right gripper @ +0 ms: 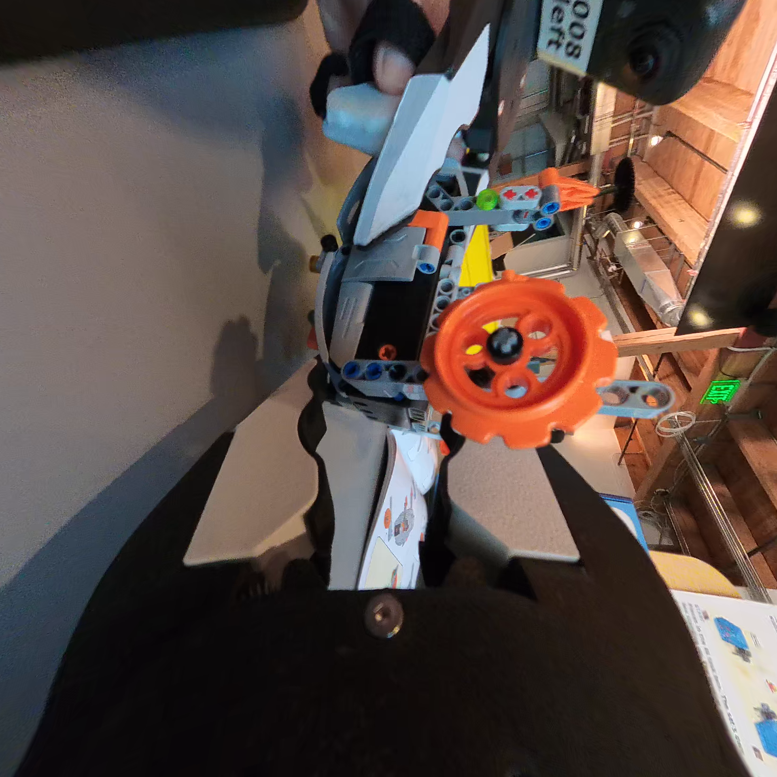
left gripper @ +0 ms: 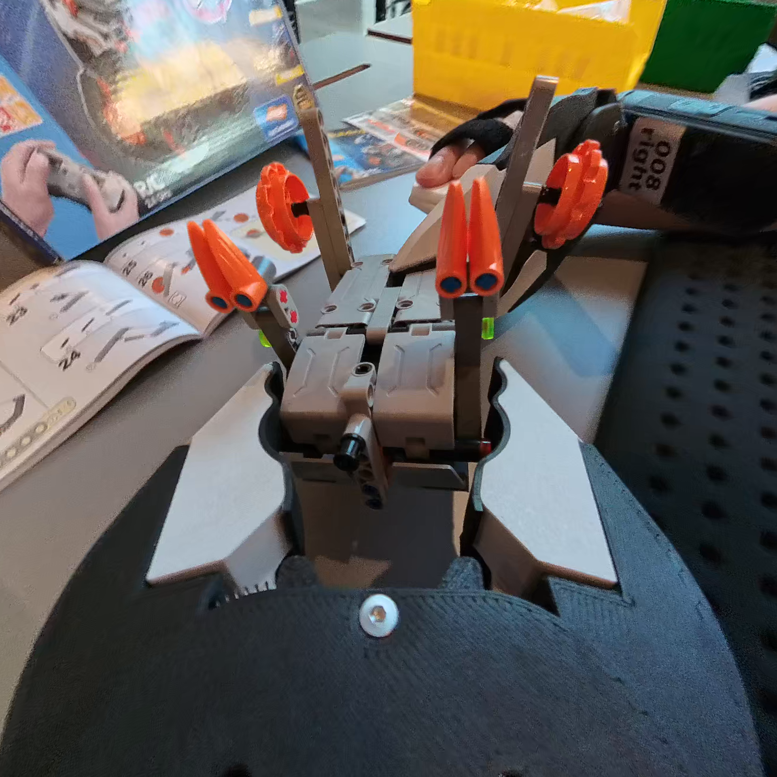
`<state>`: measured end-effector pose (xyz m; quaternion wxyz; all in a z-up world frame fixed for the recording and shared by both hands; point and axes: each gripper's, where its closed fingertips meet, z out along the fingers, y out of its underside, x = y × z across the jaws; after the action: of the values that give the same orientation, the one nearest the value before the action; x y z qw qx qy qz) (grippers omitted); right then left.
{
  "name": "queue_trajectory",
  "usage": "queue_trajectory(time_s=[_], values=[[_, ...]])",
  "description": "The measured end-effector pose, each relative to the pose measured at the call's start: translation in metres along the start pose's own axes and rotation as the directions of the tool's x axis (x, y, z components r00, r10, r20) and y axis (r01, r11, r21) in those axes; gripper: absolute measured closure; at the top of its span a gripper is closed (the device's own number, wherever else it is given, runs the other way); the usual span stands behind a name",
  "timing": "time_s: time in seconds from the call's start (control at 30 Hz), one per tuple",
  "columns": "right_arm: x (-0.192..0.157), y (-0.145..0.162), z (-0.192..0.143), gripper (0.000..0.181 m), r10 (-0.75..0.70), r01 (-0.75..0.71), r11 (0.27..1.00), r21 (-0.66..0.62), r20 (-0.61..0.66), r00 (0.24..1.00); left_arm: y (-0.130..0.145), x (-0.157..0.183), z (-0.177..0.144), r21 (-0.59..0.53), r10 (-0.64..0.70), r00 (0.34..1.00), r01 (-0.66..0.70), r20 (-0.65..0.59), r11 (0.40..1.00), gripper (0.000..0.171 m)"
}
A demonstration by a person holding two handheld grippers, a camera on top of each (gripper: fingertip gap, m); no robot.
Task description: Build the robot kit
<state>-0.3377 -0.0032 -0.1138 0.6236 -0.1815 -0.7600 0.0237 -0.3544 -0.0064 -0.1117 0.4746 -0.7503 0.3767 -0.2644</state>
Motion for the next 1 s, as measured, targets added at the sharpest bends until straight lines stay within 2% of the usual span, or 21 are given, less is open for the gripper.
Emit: queue_trajectory(time_s=[0.17, 0.33, 0.5, 0.6, 0.67, 0.77, 0.87, 1.0], values=[[-0.009, 0.007, 0.010, 0.128, -0.031, 0.031, 1.000, -0.004, 0.026, 0.999, 0.013, -0.008, 0.001, -0.052, -0.026, 0.998, 0.029, 0.065, 0.998, 0.074], [-0.002, 0.013, 0.005, 0.127, 0.017, -0.017, 1.000, -0.001, -0.004, 1.000, 0.018, -0.013, 0.003, -0.055, -0.082, 0.995, 0.085, 0.062, 0.995, 0.074], [0.003, 0.024, -0.006, 0.128, -0.034, 0.032, 0.998, -0.055, -0.024, 0.999, 0.027, -0.020, 0.004, -0.119, 0.000, 0.991, 0.016, 0.137, 0.993, 0.074], [0.013, 0.046, -0.023, 0.131, -0.042, 0.032, 0.988, -0.151, -0.065, 0.997, 0.031, -0.021, 0.003, -0.147, 0.018, 0.985, 0.008, 0.170, 0.989, 0.074], [0.025, 0.061, -0.040, 0.133, 0.024, -0.050, 0.974, -0.221, -0.118, 0.993, 0.034, -0.021, 0.002, -0.155, -0.004, 0.982, 0.034, 0.189, 0.987, 0.074], [0.029, 0.075, -0.069, 0.136, 0.288, -0.325, 0.888, -0.324, -0.157, 0.945, 0.037, -0.019, 0.000, -0.154, -0.045, 0.974, 0.081, 0.224, 0.985, 0.074], [0.009, 0.048, -0.092, 0.135, 0.467, -0.469, 0.810, -0.353, -0.096, 0.879, 0.037, -0.016, -0.001, -0.161, -0.008, 0.969, 0.049, 0.246, 0.986, 0.073], [-0.030, 0.001, -0.114, 0.140, 0.461, -0.408, 0.833, -0.374, 0.062, 0.885, 0.036, -0.015, -0.001, -0.176, 0.029, 0.966, 0.017, 0.257, 0.984, 0.073]])
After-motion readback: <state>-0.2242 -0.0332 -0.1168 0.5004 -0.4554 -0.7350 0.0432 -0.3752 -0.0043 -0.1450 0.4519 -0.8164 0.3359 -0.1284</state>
